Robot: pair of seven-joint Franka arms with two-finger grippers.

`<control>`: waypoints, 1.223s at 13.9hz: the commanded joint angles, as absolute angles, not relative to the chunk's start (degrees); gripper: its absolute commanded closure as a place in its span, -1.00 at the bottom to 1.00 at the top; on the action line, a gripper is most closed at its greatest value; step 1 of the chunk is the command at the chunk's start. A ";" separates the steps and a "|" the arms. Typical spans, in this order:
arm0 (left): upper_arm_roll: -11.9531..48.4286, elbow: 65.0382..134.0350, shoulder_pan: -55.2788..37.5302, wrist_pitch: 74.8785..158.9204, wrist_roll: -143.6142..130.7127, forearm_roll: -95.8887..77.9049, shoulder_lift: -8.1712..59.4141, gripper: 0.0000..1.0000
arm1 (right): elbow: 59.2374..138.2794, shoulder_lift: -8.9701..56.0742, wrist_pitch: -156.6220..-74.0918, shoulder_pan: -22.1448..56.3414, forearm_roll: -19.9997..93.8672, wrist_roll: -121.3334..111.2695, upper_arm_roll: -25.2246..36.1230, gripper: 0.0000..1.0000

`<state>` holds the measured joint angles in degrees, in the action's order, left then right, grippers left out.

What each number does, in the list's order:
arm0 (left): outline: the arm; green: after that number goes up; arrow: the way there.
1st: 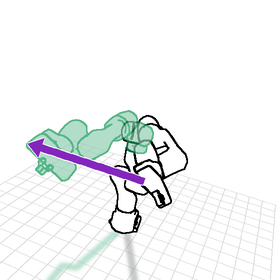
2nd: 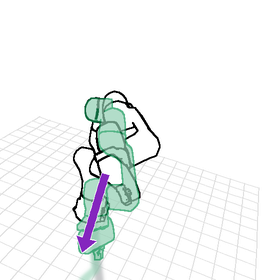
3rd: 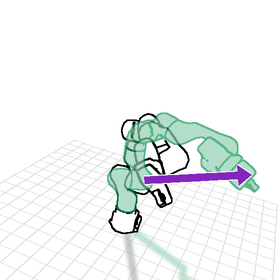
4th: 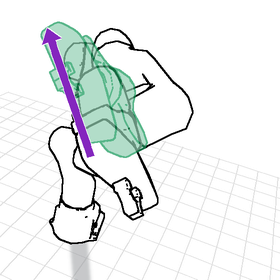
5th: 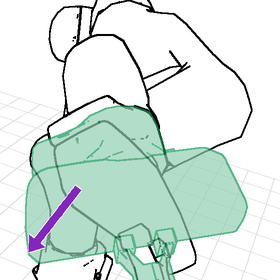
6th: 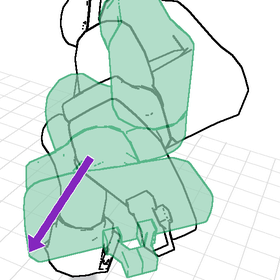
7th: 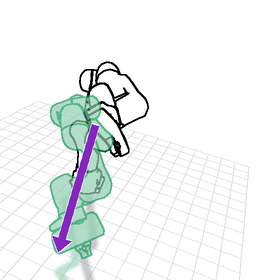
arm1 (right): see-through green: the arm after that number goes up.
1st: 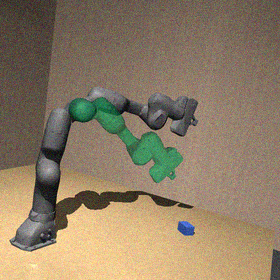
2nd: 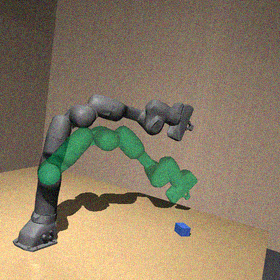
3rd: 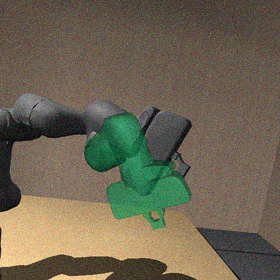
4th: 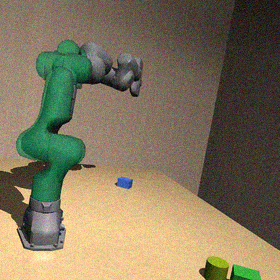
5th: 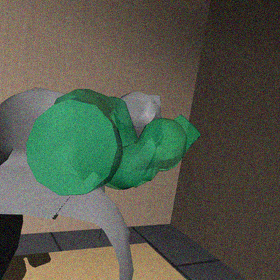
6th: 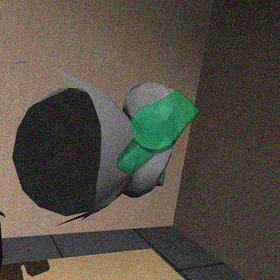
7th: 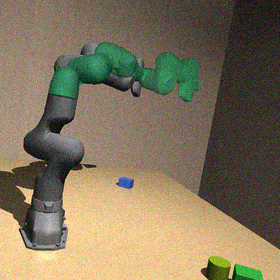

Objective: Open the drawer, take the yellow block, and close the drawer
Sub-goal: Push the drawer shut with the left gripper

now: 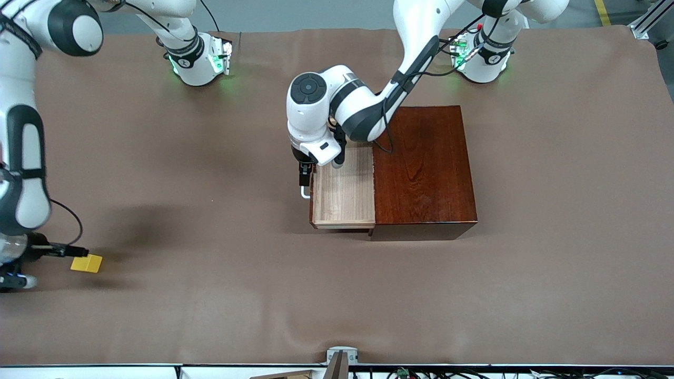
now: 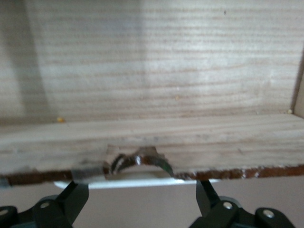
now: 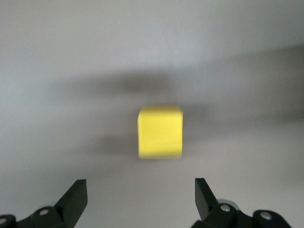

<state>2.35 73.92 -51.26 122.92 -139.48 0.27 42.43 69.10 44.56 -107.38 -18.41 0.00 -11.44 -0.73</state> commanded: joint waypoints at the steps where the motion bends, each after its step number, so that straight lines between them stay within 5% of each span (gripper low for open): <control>1: 1.76 72.42 -51.86 118.05 -139.57 3.77 42.98 -1.00 | 71.28 37.82 -99.00 -18.02 -0.70 -10.11 -1.05 -1.00; 6: 1.50 72.69 -51.68 110.50 -140.01 5.79 42.10 -1.00 | 76.09 25.52 -88.34 -13.81 -0.09 -1.69 -1.14 -1.00; 13: -1.67 72.69 -51.59 105.47 -140.10 9.75 42.01 -1.00 | 97.62 5.65 -96.40 -8.36 1.58 -0.09 -1.23 -1.00; 17: -5.09 72.69 -51.77 102.49 -139.92 10.02 42.01 -1.00 | 99.75 1.06 -97.56 -6.33 1.67 -0.17 -1.23 -1.00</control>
